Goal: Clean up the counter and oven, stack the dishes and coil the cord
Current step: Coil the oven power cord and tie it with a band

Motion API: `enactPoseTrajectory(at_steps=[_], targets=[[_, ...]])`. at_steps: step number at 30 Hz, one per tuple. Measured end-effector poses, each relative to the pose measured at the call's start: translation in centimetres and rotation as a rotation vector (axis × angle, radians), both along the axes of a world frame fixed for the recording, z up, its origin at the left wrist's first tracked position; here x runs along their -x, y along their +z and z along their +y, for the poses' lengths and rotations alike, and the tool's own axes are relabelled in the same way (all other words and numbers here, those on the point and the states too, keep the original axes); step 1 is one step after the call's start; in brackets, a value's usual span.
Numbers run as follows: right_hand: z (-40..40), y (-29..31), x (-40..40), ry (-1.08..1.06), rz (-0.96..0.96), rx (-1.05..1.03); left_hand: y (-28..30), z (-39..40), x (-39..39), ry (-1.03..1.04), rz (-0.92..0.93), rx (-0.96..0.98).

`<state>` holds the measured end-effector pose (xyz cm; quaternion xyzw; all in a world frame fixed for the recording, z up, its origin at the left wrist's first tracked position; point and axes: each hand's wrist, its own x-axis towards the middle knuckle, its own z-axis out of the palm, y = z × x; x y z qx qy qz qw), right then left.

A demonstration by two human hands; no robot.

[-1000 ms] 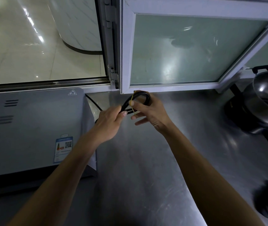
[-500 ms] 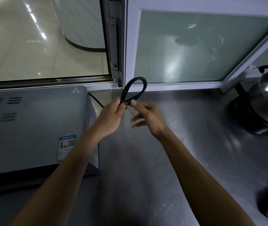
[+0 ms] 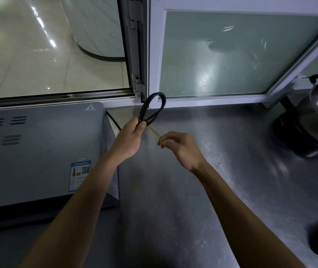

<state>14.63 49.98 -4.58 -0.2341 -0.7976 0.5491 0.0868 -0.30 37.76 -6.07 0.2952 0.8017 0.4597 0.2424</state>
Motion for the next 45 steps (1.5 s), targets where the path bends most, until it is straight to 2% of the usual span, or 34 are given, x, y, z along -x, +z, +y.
enactPoseTrajectory(at_steps=[4, 9, 13, 19, 22, 26, 32, 37, 40, 42, 45], targets=[[-1.4, 1.1, -0.1, 0.086, 0.103, -0.08, 0.0, 0.0, 0.2, -0.011, -0.045, -0.026], [-1.7, 1.9, 0.5, 0.143, 0.23, -0.115, 0.2, -0.3, -0.1, -0.077, -0.013, -0.025], [-1.6, 1.3, 0.9, 0.152, 0.297, -0.05, 0.0, -0.2, 0.1, -0.07, -0.038, -0.048], [-1.7, 0.5, 1.5, 0.164, 0.336, 0.157, -0.1, -0.4, 0.0, -0.098, -0.078, -0.038], [-1.4, 0.6, 1.5, 0.194, 0.305, 0.31, -0.5, -0.4, 0.2, -0.119, -0.115, -0.055], [-0.8, 1.3, 1.6, 0.271, 0.243, 0.406, -0.3, -0.3, 0.1, -0.13, -0.131, -0.109], [-0.2, 1.3, 0.6, 0.433, 0.097, 0.368, -0.4, -0.3, 0.3, -0.078, -0.078, -0.07], [-1.0, 1.8, -0.4, 0.344, 0.258, 0.47, -0.5, -0.1, 0.2, -0.05, -0.186, -0.119], [-1.4, 1.2, -0.3, 0.217, 0.392, 0.536, -0.1, -0.1, -0.3, -0.054, -0.094, -0.09], [-2.0, 0.5, -0.2, 0.104, 0.475, 0.649, 0.2, -0.1, -0.6, -0.043, -0.061, -0.089], [-3.5, -0.3, -0.2, -0.085, 0.486, 0.868, 0.0, 0.0, -0.6, 0.022, -0.105, -0.107]])
